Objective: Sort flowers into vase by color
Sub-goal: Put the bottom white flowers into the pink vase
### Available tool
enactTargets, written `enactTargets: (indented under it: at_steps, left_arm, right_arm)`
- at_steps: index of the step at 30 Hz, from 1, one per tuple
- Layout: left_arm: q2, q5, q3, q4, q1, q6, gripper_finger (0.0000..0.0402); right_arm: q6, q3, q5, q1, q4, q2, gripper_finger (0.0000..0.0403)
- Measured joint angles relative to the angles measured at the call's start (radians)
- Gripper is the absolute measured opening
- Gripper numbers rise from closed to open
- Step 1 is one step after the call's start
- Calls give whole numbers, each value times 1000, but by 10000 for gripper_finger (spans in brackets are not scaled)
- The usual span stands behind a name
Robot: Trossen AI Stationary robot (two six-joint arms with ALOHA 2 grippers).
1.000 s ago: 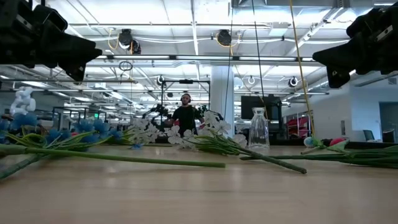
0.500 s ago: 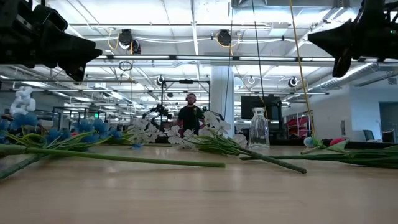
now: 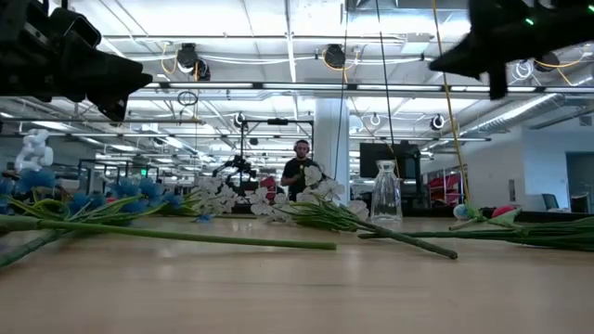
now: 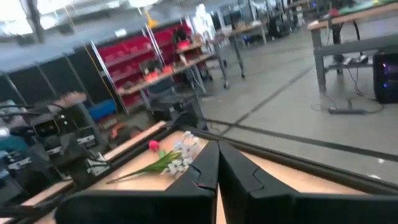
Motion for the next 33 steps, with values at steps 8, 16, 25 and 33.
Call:
enactTargets:
  at_steps: [8, 16, 25, 33]
  left_arm:
    - [0, 0, 0, 0, 0, 0, 116]
    - [0, 0, 0, 0, 0, 0, 116]
    - [0, 0, 0, 0, 0, 0, 116]
    - [0, 0, 0, 0, 0, 0, 116]
  right_arm:
    - [116, 512, 49, 27, -370, 558, 0]
    - [386, 1036, -81, -8, -973, 952, 0]
    - [612, 1300, -268, -52, -1228, 1161, 0]
    - [612, 1304, -372, -63, -1232, 1214, 27]
